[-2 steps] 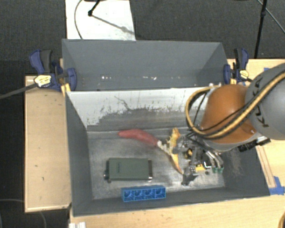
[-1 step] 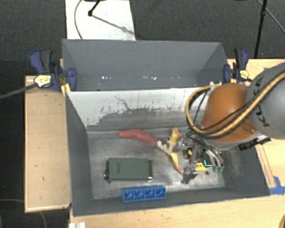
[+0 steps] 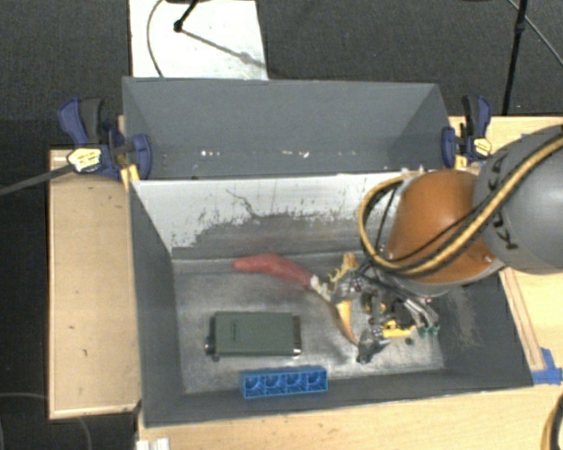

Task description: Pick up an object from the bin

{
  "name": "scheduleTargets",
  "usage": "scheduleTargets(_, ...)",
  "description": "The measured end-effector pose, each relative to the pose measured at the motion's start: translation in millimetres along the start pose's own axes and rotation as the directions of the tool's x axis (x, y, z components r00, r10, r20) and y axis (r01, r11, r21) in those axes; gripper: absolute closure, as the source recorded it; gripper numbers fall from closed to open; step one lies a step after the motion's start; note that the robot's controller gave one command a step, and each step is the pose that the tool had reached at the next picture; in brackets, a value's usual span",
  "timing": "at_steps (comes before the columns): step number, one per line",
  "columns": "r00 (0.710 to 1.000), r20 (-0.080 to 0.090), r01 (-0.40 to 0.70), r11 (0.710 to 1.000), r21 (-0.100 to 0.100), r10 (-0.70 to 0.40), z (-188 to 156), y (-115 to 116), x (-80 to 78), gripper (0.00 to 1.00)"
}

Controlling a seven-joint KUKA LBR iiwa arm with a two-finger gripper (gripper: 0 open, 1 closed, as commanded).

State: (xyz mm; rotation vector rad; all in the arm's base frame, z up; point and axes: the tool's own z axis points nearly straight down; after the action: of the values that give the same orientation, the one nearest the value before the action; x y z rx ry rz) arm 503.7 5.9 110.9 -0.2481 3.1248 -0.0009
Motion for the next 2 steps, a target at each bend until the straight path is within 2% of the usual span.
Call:
scheduleTargets(1, 0.987, -0.006, 0.159, 0.987, -0.003, -0.159, 27.6, 0.7, 13.3, 0.0)
scheduleTargets(2, 0.992, -0.003, 0.128, 0.992, -0.001, -0.128, 37.5, 4.5, 12.7, 1.0)
